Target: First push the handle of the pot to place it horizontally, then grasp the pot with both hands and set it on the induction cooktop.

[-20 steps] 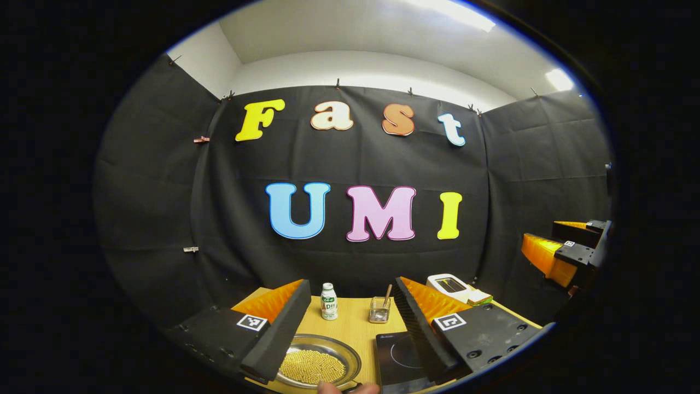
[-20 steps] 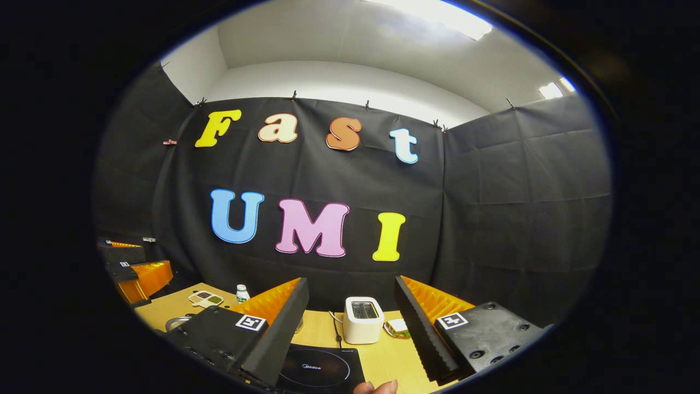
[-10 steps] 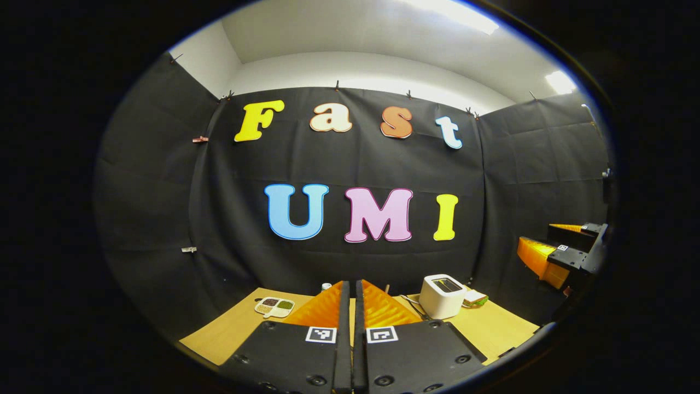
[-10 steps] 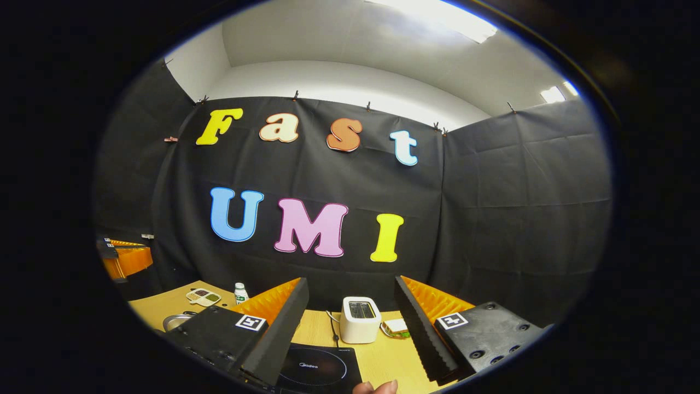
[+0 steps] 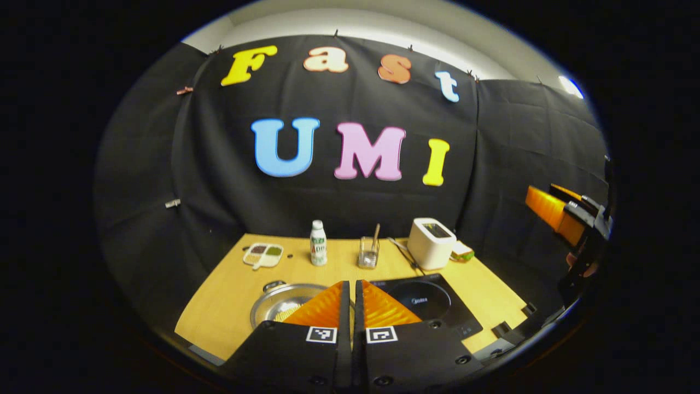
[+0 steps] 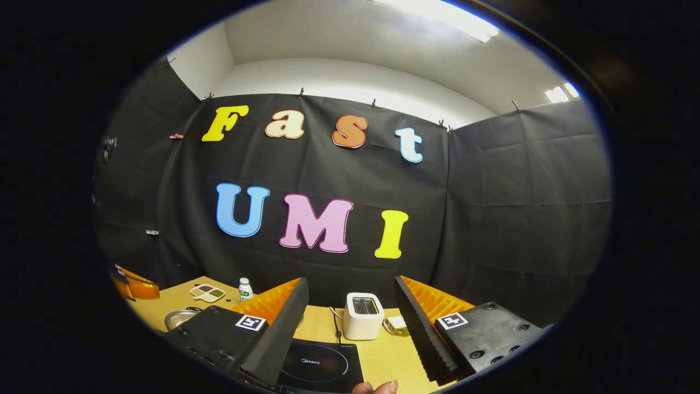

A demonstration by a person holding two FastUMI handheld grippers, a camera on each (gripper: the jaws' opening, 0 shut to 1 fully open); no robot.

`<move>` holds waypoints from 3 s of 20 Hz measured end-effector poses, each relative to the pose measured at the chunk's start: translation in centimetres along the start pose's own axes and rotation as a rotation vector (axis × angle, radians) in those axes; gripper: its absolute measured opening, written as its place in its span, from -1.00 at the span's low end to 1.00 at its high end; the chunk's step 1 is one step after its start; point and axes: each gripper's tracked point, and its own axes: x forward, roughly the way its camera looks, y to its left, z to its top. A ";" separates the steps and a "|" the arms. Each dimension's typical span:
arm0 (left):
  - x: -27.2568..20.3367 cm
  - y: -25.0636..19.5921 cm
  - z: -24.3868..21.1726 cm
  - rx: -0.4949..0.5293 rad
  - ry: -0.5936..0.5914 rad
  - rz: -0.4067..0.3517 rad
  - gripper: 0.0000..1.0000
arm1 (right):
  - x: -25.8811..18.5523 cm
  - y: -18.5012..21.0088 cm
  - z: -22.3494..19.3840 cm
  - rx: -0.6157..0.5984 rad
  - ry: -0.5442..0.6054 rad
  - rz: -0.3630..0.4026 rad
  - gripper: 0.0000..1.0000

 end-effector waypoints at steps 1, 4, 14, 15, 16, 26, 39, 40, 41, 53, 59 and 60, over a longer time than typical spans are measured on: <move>0.6 0.3 -2.1 -0.003 0.078 -0.009 -0.90 | -0.1 0.0 -0.1 0.000 0.004 0.000 0.97; 1.4 0.6 -7.4 0.013 0.276 -0.042 -0.90 | -0.2 -0.3 -0.4 -0.003 0.011 -0.001 0.94; 1.4 1.8 -23.2 0.020 0.838 -0.122 -0.89 | -1.0 -2.5 -1.2 -0.011 0.029 -0.041 0.95; 1.8 2.0 -24.2 0.026 0.864 -0.119 -0.89 | -1.2 -2.7 -1.3 -0.013 0.032 -0.046 0.94; 2.4 2.3 -25.0 0.027 0.882 -0.115 -0.89 | -1.3 -3.0 -1.4 -0.015 0.034 -0.051 0.95; 7.0 3.6 -26.5 0.040 0.919 -0.047 -0.89 | -1.5 -5.6 -2.8 -0.029 0.077 -0.094 0.94; 11.5 0.9 -24.3 0.084 0.897 -0.009 -0.89 | -0.3 -8.6 -3.6 -0.025 0.093 -0.134 0.94; 11.9 0.6 -24.1 0.092 0.893 -0.008 -0.89 | -0.1 -8.8 -3.8 -0.024 0.097 -0.138 0.94; 12.3 0.3 -23.9 0.103 0.890 -0.005 -0.89 | 0.0 -9.0 -4.0 -0.023 0.101 -0.139 0.94; 19.0 -1.8 -21.6 0.136 0.838 0.063 -0.89 | 2.0 -9.6 -5.2 -0.034 0.125 -0.138 0.94; 22.7 -1.9 -20.3 0.121 0.815 0.090 -0.89 | 3.4 -10.1 -6.3 -0.035 0.150 -0.152 0.92; 23.3 -1.9 -20.0 0.117 0.812 0.093 -0.89 | 3.8 -10.1 -6.4 -0.037 0.153 -0.154 0.95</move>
